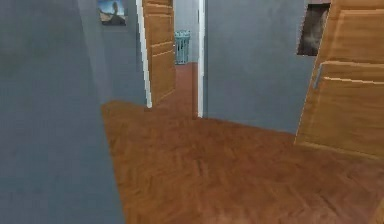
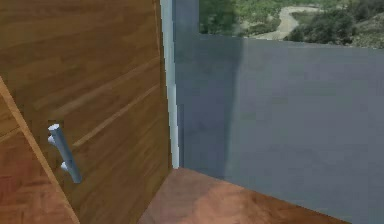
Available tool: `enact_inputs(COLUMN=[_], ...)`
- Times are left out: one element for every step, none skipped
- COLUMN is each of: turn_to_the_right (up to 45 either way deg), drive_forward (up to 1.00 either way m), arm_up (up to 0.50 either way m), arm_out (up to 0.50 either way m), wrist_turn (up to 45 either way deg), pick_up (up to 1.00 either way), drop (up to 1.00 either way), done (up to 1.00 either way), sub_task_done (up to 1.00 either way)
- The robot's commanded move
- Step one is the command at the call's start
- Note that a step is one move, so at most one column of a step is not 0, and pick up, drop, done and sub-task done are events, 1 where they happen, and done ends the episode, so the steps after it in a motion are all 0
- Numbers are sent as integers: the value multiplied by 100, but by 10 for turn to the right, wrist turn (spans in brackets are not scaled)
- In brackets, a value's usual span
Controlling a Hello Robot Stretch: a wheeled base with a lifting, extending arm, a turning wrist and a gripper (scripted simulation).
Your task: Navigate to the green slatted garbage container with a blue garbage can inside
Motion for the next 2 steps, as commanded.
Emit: enact_inputs(turn_to_the_right=[-30,0], drive_forward=[0,60], arm_up=[0,0], arm_out=[0,0], wrist_turn=[0,0], pick_up=[0,0], drop=[0,0], done=[0,0], sub_task_done=[0,0])
